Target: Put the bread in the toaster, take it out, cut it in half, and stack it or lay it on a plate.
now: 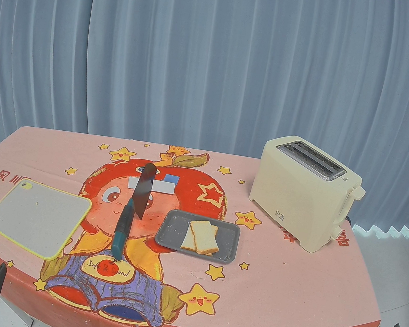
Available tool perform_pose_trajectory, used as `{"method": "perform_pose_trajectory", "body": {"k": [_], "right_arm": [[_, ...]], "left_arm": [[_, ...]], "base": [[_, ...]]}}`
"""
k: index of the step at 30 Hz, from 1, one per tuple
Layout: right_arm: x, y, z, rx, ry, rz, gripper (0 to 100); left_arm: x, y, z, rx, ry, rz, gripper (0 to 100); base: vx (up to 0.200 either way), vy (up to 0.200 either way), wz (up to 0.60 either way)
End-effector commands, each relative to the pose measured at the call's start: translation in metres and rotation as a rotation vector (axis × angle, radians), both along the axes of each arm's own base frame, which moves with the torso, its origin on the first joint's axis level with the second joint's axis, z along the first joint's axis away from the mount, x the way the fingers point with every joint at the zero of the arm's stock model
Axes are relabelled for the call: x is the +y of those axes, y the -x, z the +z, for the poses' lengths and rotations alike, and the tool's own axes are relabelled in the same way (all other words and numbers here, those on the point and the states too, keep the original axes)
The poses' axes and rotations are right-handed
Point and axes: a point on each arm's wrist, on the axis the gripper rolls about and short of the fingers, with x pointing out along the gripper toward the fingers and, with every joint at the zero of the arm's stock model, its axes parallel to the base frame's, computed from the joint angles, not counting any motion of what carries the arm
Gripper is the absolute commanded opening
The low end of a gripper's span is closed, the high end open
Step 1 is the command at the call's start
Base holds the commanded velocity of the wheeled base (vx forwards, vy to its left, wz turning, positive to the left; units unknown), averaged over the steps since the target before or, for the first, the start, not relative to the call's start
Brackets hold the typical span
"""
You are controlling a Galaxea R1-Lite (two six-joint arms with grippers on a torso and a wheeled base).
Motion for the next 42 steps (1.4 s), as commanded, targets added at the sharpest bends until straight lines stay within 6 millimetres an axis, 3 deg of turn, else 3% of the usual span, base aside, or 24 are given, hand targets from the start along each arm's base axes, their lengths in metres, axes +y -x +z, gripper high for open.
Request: {"method": "perform_pose_trajectory", "body": {"k": [1,20,42], "right_arm": [[0.000,0.000,-0.005,0.002,0.000,0.001,100],[0.000,0.000,-0.005,0.002,0.000,0.001,100],[0.000,0.000,-0.005,0.002,-0.001,0.001,100]], "left_arm": [[0.000,0.009,-0.005,-0.057,0.001,-0.001,100],[-0.001,0.026,-0.026,-0.043,0.011,-0.058,100],[-0.001,0.035,-0.027,-0.155,0.011,-0.034,100]], "base": [[0.000,0.000,0.00],[0.000,0.000,0.00],[0.000,0.000,0.00]]}}
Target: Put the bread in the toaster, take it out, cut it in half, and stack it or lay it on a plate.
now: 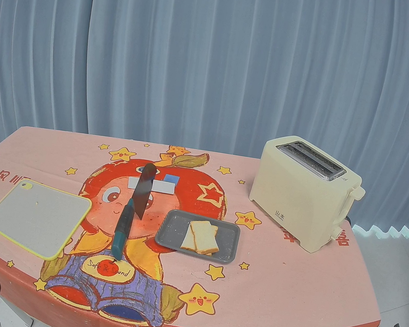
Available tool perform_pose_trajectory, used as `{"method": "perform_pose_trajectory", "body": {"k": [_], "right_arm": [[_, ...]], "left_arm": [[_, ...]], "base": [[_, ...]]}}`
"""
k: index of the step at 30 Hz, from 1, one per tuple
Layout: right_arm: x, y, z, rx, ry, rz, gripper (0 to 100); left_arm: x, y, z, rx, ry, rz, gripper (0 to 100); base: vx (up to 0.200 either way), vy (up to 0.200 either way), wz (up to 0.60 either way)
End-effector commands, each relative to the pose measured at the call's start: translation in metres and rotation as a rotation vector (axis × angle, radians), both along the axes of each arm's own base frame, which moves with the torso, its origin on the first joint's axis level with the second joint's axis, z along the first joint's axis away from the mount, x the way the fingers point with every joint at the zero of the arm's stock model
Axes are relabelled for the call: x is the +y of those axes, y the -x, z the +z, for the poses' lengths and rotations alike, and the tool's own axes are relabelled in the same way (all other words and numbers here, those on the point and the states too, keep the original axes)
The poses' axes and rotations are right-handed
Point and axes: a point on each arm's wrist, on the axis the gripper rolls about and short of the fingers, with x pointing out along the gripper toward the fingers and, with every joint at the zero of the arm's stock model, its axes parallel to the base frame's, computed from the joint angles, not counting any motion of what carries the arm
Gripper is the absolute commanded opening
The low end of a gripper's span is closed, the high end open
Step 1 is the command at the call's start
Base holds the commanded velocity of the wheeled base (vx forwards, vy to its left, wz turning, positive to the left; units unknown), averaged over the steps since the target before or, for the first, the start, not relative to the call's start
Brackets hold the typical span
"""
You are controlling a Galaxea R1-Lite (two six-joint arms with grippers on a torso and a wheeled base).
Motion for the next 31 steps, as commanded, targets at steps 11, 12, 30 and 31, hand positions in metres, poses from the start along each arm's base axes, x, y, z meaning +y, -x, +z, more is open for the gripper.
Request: {"method": "perform_pose_trajectory", "body": {"k": [11,12,30,31], "right_arm": [[0.0000,0.0000,-0.0051,0.001,0.000,0.001,100],[0.0000,0.0000,-0.0051,0.001,-0.001,0.001,100],[-0.0002,0.0000,-0.0050,-0.001,0.002,-0.007,100],[-0.0002,0.0000,-0.0050,-0.001,0.002,-0.007,100]], "left_arm": [[-0.0001,0.0008,-0.0056,-0.007,-0.002,0.007,100],[0.0000,0.0008,-0.0058,-0.006,-0.002,0.008,100],[-0.0001,0.0007,-0.0057,-0.004,-0.002,0.008,100],[-0.0001,0.0008,-0.0058,-0.006,-0.002,0.008,100]], "base": [[0.000,0.000,0.00],[0.000,0.000,0.00],[0.000,0.000,0.00],[0.000,0.000,0.00]]}}
